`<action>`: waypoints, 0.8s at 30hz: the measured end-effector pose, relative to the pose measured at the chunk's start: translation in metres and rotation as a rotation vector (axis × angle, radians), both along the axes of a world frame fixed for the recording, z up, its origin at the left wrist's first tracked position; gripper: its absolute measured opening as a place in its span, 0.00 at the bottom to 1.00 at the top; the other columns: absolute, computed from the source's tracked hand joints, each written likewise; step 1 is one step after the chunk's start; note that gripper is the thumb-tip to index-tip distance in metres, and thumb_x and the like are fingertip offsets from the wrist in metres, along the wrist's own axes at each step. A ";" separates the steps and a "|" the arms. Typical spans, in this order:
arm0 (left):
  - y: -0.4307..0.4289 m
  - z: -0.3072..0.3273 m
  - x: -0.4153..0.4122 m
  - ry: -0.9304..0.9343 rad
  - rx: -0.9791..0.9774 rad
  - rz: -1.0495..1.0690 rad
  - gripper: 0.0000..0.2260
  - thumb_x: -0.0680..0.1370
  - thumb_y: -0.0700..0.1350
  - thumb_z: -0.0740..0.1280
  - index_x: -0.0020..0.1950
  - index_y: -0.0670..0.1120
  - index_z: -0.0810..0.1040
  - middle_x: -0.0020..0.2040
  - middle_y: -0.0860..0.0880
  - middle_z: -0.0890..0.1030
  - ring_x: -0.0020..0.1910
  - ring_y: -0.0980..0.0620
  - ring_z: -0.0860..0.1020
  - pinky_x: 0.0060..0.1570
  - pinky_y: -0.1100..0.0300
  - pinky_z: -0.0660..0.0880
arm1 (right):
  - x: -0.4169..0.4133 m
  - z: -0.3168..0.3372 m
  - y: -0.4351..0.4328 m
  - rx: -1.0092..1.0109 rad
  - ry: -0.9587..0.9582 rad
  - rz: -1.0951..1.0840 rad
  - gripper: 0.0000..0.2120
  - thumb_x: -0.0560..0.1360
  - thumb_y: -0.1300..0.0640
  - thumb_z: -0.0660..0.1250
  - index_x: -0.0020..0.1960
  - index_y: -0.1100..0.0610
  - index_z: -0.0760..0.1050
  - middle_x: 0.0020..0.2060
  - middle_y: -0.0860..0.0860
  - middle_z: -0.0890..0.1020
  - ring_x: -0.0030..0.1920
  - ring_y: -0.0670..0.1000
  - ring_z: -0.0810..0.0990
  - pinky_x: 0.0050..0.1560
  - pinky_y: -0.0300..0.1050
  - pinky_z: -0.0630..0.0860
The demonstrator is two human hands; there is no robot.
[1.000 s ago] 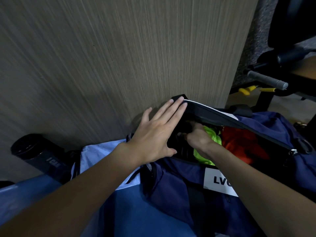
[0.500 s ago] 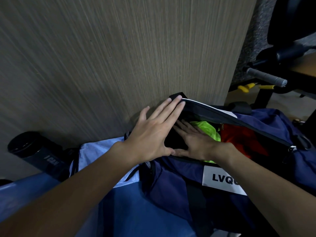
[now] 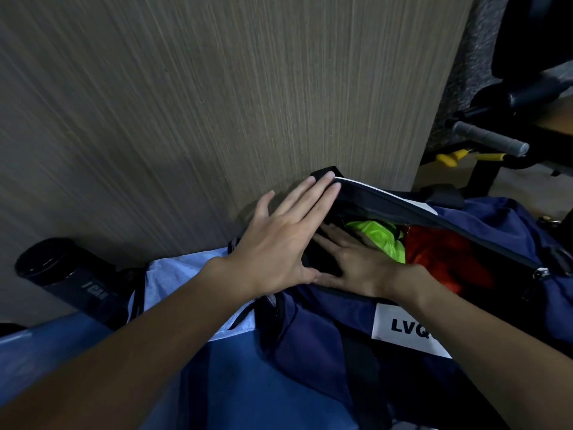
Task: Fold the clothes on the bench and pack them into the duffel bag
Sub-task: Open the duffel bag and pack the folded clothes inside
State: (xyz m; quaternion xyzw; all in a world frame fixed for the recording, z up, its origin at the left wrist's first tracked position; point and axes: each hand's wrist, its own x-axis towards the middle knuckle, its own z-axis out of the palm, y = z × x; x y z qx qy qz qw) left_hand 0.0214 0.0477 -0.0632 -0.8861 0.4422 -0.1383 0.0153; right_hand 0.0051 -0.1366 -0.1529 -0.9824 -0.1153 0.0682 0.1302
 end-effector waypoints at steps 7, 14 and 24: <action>-0.001 -0.001 0.001 0.004 0.026 0.015 0.61 0.63 0.62 0.77 0.81 0.51 0.37 0.81 0.56 0.35 0.80 0.56 0.40 0.73 0.35 0.57 | -0.016 -0.014 -0.038 0.004 0.005 -0.294 0.43 0.71 0.26 0.35 0.79 0.48 0.45 0.79 0.54 0.53 0.79 0.53 0.47 0.77 0.52 0.47; -0.002 0.001 0.000 0.019 0.032 0.022 0.61 0.64 0.61 0.77 0.81 0.51 0.36 0.80 0.57 0.34 0.80 0.56 0.39 0.73 0.35 0.56 | -0.019 -0.019 -0.049 -0.116 0.050 -0.298 0.56 0.59 0.21 0.25 0.80 0.49 0.42 0.79 0.51 0.42 0.78 0.50 0.37 0.77 0.52 0.38; -0.003 0.002 0.000 0.033 0.046 0.012 0.61 0.63 0.62 0.77 0.80 0.52 0.35 0.80 0.58 0.34 0.80 0.56 0.40 0.73 0.35 0.56 | -0.019 -0.024 -0.044 -0.155 0.113 -0.260 0.51 0.66 0.20 0.41 0.78 0.48 0.34 0.79 0.51 0.38 0.78 0.49 0.35 0.76 0.57 0.36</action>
